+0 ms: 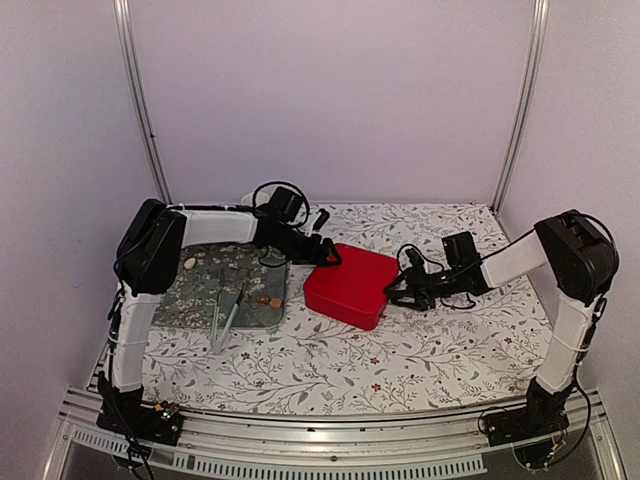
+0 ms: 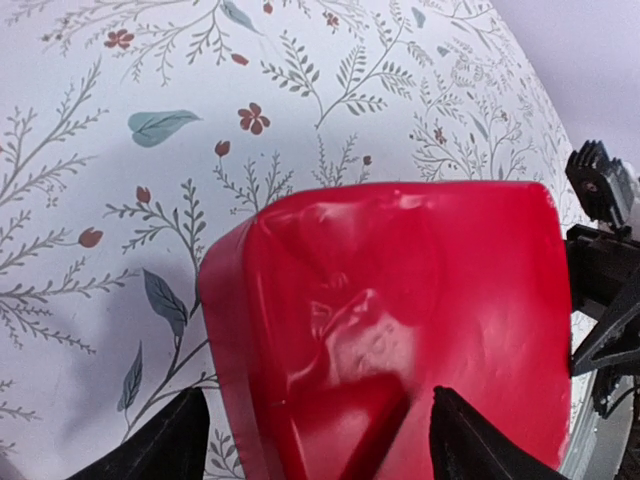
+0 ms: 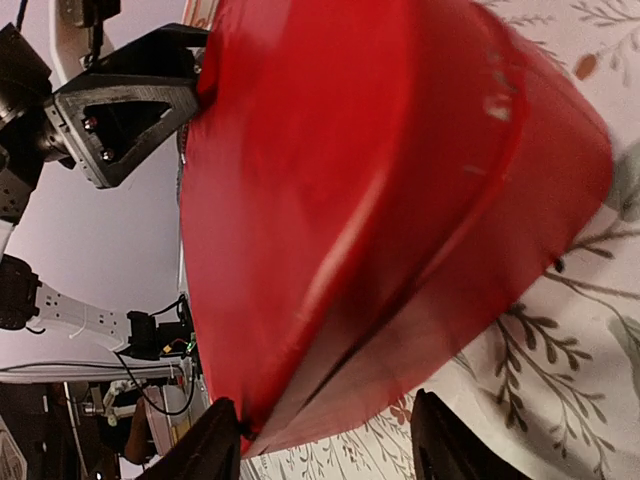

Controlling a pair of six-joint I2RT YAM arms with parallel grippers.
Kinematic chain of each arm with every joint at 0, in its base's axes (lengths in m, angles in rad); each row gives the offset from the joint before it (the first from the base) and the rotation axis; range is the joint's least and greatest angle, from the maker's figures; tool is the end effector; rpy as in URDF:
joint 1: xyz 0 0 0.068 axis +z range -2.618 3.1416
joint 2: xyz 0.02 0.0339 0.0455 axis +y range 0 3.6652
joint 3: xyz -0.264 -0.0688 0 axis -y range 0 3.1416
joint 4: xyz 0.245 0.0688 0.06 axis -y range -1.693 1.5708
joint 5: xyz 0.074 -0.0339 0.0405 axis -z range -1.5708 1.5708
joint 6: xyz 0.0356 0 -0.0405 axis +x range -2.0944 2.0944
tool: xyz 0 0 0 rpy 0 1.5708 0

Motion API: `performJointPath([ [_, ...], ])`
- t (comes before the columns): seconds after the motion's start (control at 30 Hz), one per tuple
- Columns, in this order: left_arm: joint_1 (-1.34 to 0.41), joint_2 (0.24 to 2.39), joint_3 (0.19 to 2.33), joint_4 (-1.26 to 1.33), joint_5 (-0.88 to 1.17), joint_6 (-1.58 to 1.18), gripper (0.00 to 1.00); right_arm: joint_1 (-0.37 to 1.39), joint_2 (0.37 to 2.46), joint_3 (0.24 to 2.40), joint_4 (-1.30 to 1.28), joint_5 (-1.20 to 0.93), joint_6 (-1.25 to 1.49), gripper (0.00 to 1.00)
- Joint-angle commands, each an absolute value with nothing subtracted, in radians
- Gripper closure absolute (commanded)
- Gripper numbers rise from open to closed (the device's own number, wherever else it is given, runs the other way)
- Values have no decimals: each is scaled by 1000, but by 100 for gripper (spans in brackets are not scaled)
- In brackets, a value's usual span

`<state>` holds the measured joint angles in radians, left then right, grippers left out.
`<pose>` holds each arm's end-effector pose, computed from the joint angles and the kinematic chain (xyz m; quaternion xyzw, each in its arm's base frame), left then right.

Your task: Pack the chocolate

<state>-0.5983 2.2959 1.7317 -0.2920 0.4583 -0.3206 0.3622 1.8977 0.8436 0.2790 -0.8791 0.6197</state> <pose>0.4073 -0.2967 0.1508 0.2050 0.8926 -0.3418 0.2109 0.3148 0.1486 0.1125 -0.0564 0.8485 0.5113 0.1242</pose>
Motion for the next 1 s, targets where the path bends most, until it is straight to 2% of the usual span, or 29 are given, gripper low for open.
performJointPath([
  [0.0,-583,2280,1771,-323,467,-271,23,258,1826,816,226,-853,618,34],
  [0.07,-582,2261,1771,-321,460,-263,21,235,1816,852,182,-838,584,26],
  [0.27,-581,2252,1798,-356,436,-250,16,232,1821,977,49,-774,475,12],
  [0.57,-580,2277,1807,-354,441,-267,17,264,1985,1190,-28,-797,427,18],
  [0.73,-581,2291,1814,-354,443,-273,19,274,2075,1239,-52,-784,403,28],
  [0.97,-575,2325,1817,-357,440,-284,27,275,2129,1216,-73,-747,367,59],
])
